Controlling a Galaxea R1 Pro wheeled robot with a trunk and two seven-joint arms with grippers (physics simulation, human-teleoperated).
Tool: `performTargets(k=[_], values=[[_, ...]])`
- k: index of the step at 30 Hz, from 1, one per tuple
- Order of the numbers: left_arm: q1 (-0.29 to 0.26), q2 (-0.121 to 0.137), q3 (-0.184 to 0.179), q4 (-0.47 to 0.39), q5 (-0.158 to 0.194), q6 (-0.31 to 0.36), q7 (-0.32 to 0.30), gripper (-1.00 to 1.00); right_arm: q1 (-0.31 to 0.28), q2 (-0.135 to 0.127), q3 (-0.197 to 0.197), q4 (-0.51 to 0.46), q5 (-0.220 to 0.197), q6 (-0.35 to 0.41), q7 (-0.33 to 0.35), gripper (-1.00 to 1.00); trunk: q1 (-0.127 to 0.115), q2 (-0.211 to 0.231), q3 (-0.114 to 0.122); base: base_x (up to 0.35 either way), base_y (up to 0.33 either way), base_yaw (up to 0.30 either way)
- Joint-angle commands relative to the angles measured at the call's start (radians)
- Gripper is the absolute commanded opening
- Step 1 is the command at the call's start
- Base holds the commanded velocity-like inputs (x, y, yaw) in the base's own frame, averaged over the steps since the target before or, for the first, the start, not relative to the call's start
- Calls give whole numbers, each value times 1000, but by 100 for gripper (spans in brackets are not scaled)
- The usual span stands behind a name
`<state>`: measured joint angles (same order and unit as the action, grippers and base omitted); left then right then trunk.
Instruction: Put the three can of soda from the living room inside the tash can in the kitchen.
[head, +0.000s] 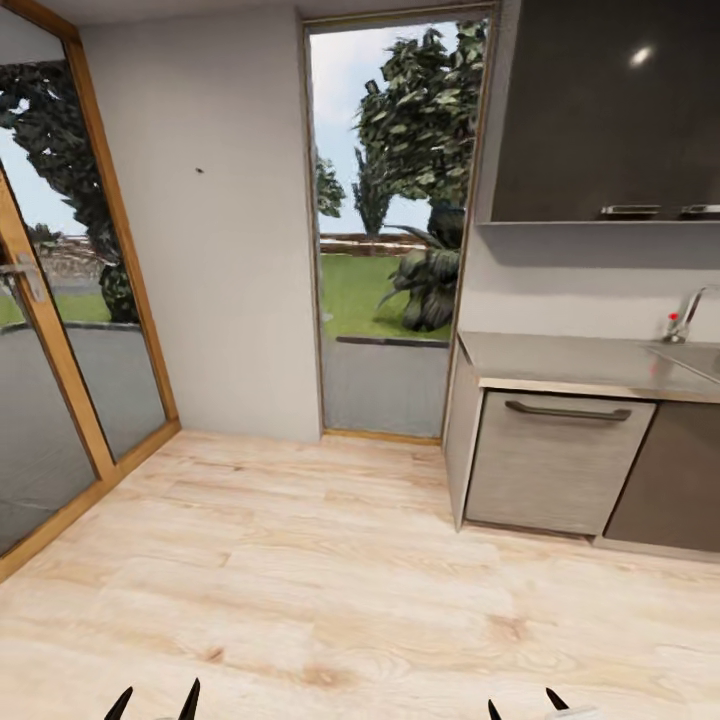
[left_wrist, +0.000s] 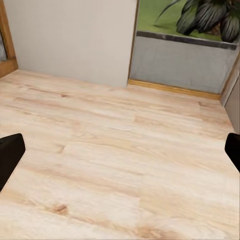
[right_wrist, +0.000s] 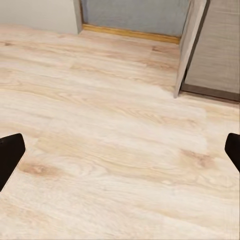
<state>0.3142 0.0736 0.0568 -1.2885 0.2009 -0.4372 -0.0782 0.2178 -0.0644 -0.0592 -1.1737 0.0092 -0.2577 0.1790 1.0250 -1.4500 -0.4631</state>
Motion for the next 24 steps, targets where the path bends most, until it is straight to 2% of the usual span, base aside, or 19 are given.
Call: performTargets(k=[1,6,15,24], values=[[0,0,0,0,0,0,0,100,0,0,0,0,0,0,0,100,0,0,-1,305,0,215],[0,0,0,0,0,0,0,100,0,0,1,2,0,0,0,100,0,0,-3,299,-62,228],[0,-1,0,0,0,0,1,100,0,0,1,5,0,0,-1,100,0,0,-3,251,-182,244],[0,-2,0,0,0,0,2,100,0,0,1,14,0,0,0,100,0,0,-3,75,-92,248]])
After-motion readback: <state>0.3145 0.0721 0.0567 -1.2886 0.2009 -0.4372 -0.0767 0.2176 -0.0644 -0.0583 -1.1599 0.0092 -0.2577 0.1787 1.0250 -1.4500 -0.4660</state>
